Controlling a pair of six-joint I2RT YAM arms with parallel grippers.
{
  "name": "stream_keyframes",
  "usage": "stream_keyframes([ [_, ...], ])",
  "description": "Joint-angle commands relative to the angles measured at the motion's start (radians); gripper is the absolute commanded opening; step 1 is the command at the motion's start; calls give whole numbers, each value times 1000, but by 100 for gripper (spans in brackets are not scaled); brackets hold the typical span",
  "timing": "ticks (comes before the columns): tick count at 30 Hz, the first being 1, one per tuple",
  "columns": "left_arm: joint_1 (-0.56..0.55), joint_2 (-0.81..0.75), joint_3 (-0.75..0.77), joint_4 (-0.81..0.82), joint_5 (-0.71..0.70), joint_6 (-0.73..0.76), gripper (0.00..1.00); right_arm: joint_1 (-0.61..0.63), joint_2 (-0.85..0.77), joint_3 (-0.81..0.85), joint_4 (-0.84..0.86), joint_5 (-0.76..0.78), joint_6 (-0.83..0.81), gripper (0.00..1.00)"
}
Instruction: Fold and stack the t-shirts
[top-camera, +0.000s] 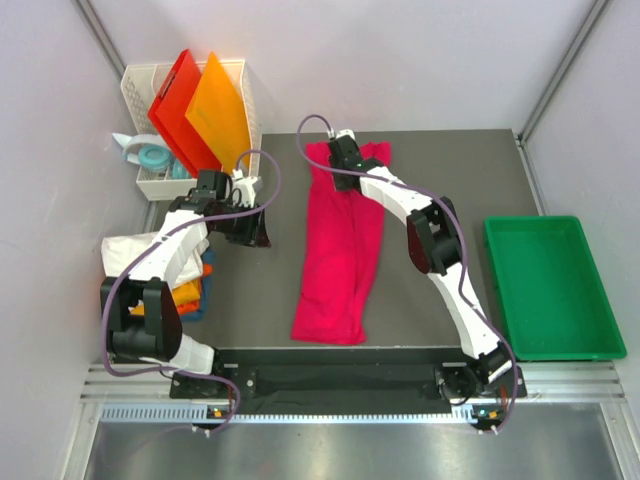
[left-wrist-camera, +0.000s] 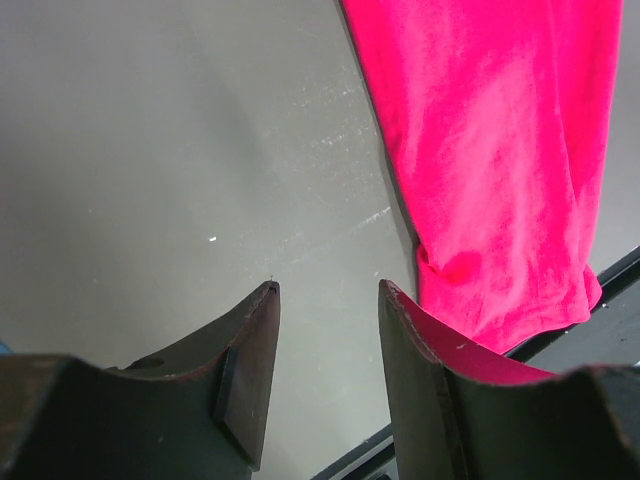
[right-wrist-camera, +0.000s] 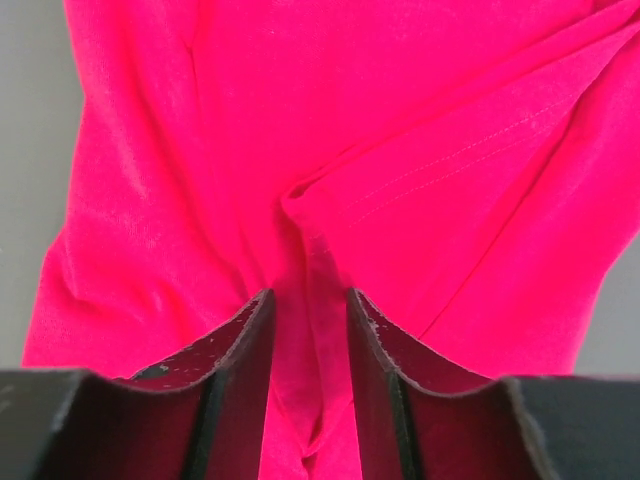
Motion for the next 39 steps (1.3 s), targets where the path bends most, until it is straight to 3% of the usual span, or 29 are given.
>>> stream_keyframes([
  [1,2,-23,-4,36,23,-6,49,-9,1,35,31,7,17,25],
  [11,4,-14,-4,42,29,-14,49,-21,-8,32,32,41,25,14],
  [14,2,-15,-7,44,30,-14,49,-26,-5,30,25,44,31,7],
  [15,2,-18,-10,44,29,-15,49,-28,-8,29,23,47,34,0],
  [30,2,-29,-27,55,30,-19,49,-28,-125,-49,72,98,52,0],
  [39,2,-34,-36,59,26,-19,49,-31,-249,-241,103,153,98,0],
])
